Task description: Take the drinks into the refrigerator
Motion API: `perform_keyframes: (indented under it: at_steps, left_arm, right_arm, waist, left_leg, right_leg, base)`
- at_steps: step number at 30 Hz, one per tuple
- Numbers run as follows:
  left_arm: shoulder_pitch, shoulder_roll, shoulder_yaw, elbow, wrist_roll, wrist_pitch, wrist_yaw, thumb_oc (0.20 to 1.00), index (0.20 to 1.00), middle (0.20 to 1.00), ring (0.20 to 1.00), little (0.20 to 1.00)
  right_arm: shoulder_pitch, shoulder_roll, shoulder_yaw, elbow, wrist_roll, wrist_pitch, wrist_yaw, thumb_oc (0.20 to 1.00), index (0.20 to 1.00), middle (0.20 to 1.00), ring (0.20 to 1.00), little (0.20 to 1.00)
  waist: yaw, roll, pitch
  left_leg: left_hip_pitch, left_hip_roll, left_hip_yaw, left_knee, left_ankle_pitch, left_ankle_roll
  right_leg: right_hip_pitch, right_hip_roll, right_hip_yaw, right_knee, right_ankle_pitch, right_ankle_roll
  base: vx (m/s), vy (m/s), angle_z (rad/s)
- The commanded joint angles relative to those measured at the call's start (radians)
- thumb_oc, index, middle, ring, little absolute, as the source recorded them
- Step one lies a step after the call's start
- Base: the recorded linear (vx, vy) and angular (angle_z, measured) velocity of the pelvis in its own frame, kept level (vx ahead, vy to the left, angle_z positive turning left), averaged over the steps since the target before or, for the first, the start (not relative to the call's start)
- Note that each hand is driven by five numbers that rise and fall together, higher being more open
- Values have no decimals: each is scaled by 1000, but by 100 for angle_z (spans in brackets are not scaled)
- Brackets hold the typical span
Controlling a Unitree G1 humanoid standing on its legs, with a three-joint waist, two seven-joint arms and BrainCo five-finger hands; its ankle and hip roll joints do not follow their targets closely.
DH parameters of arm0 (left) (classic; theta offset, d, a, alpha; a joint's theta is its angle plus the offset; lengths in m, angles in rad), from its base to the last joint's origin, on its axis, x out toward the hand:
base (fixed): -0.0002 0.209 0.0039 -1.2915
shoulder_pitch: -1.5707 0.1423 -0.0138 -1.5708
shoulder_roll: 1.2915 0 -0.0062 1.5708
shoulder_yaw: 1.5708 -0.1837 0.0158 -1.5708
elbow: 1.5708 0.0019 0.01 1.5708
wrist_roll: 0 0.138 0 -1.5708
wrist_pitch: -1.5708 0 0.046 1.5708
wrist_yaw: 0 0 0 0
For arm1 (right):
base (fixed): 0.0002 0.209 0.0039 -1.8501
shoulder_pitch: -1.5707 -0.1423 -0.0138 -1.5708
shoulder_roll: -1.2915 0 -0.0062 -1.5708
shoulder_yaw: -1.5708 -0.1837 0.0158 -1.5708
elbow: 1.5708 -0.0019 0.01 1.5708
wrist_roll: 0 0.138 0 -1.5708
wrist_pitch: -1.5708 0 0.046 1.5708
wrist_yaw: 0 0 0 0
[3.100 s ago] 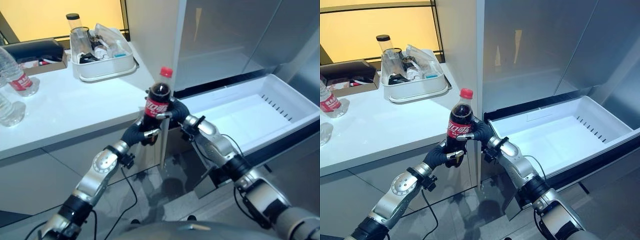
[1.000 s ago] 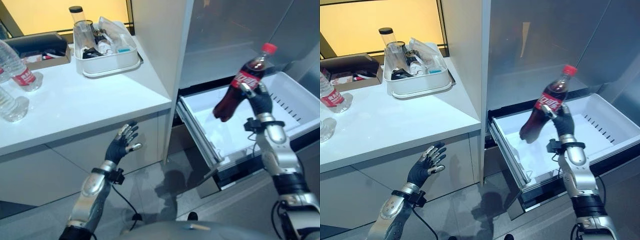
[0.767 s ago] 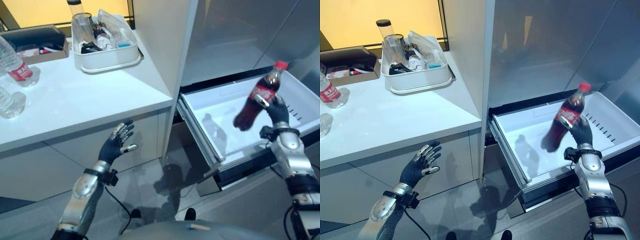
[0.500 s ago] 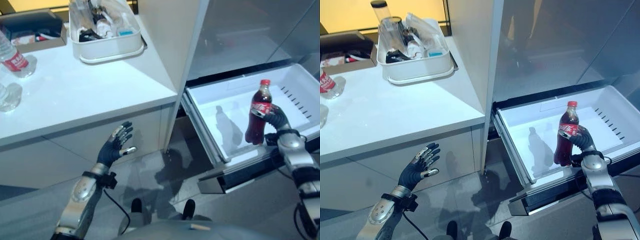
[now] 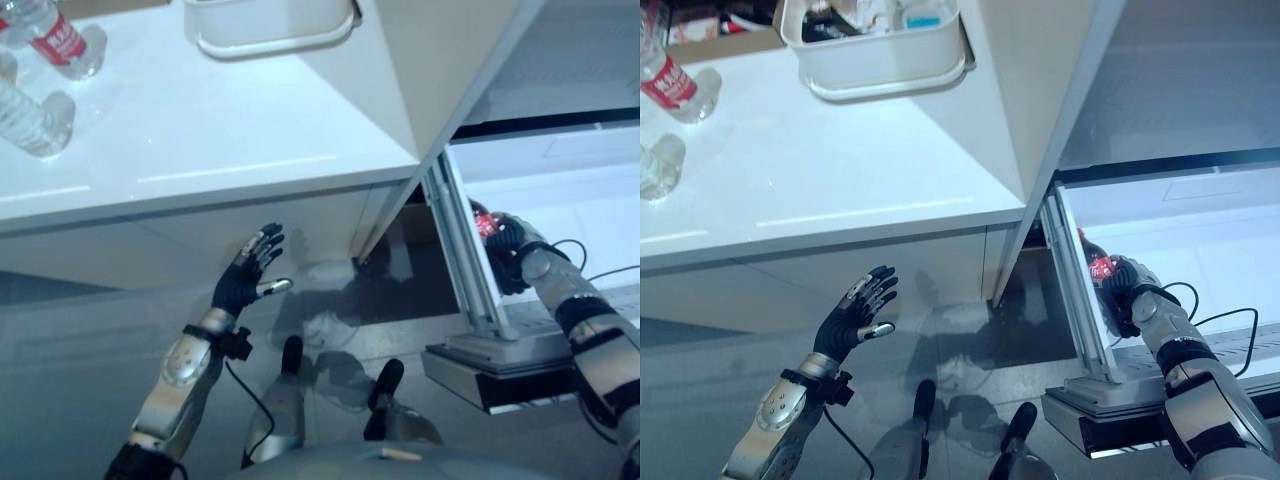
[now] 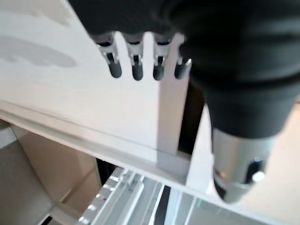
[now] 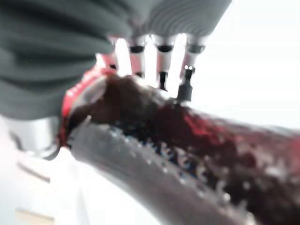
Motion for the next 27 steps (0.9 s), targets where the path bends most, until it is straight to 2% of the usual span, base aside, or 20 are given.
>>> perform_keyframes:
  at_steps: [1, 3, 4, 10, 14, 15, 18, 19, 20, 23, 27]
  left_arm:
    - [-33, -7, -23, -124, 62, -58, 19, 1000, 1000, 1000, 1000, 1000]
    - [-52, -17, -27, -118, 71, -58, 28, 1000, 1000, 1000, 1000, 1000]
    - [-60, -19, -24, -116, 72, -58, 31, 1000, 1000, 1000, 1000, 1000]
    - [-105, -45, -22, -89, 86, -64, 60, 1000, 1000, 1000, 1000, 1000]
    - [-113, -34, -12, -60, 100, -61, 57, 1000, 1000, 1000, 1000, 1000]
    - [-114, -34, -14, -60, 100, -61, 57, 1000, 1000, 1000, 1000, 1000]
    - [-104, -23, 2, -22, 100, -49, 49, 1000, 1000, 1000, 1000, 1000]
    - [-104, -23, 2, -22, 100, -50, 49, 1000, 1000, 1000, 1000, 1000]
    - [-98, -13, 21, 2, 115, -43, 38, 1000, 1000, 1000, 1000, 1000]
    - [-91, 11, 50, 31, 164, -35, 27, 1000, 1000, 1000, 1000, 1000]
    - [-108, 44, 67, 54, 212, -35, -6, 1000, 1000, 1000, 1000, 1000]
  right_arm:
    - [-96, 46, 108, 44, -124, 12, 24, 200, 200, 200, 200, 200]
    - [-94, 87, 87, 56, -87, 17, 21, 200, 200, 200, 200, 200]
    - [-96, 98, 72, 54, -63, 19, 21, 1000, 1000, 1000, 1000, 1000]
    - [-57, 153, -26, -36, 120, 0, -10, 1000, 1000, 1000, 1000, 1000]
    - [35, 128, -164, -183, 317, -39, -48, 1000, 1000, 1000, 1000, 1000]
    - [37, 128, -166, -185, 317, -38, -48, 1000, 1000, 1000, 1000, 1000]
    - [162, 116, -303, -361, 475, -73, -69, 1000, 1000, 1000, 1000, 1000]
    - [163, 116, -303, -362, 475, -72, -69, 1000, 1000, 1000, 1000, 1000]
    - [267, 113, -399, -463, 542, -97, -74, 1000, 1000, 1000, 1000, 1000]
    - [421, 121, -538, -616, 603, -123, -70, 1000, 1000, 1000, 1000, 1000]
    - [546, 119, -679, -709, 656, -147, -57, 1000, 1000, 1000, 1000, 1000]
  waist:
    - [26, 4, 12]
    - [30, 10, 20]
    - [31, 10, 23]
    - [19, 12, 22]
    - [-16, 13, 13]
    - [-15, 12, 12]
    - [-49, 3, 4]
    - [-48, 2, 3]
    - [-70, -4, -4]
    - [-101, -10, -22]
    - [-138, -12, -51]
  left_leg:
    - [-64, -50, -17, -37, 25, 15]
    - [-75, -56, -26, -37, 30, 15]
    - [-77, -58, -29, -37, 30, 15]
    - [-75, -70, -36, -37, 27, 21]
    - [-51, -71, -22, -37, 8, 26]
    - [-55, -72, -22, -37, 13, 28]
    - [-38, -69, -4, -37, 6, 33]
    - [-40, -69, -4, -37, 6, 33]
    - [-28, -67, 4, -37, 0, 34]
    - [-14, -62, 14, -37, -8, 36]
    - [14, -56, 30, -37, -29, 36]
  right_leg:
    - [40, -37, -10, 27, -39, 61]
    - [36, -40, -19, 26, -37, 62]
    - [36, -42, -22, 26, -37, 62]
    - [43, -55, -32, 23, -32, 64]
    - [46, -63, -16, 29, -33, 66]
    - [42, -65, -16, 29, -29, 66]
    - [43, -63, 4, 29, -28, 65]
    - [42, -63, 4, 29, -28, 65]
    - [45, -61, 14, 28, -31, 64]
    - [47, -59, 28, 31, -39, 64]
    - [63, -53, 42, 32, -55, 65]
  base:
    - [-2, 9, 12]
    - [-10, 6, 12]
    - [-9, 17, 11]
    - [-10, 19, 6]
    - [-18, 45, -2]
    - [-12, 44, -7]
    - [-9, 22, -7]
    - [-5, 7, -4]
    - [15, -9, -8]
    - [0, 0, 0]
    - [43, -15, -12]
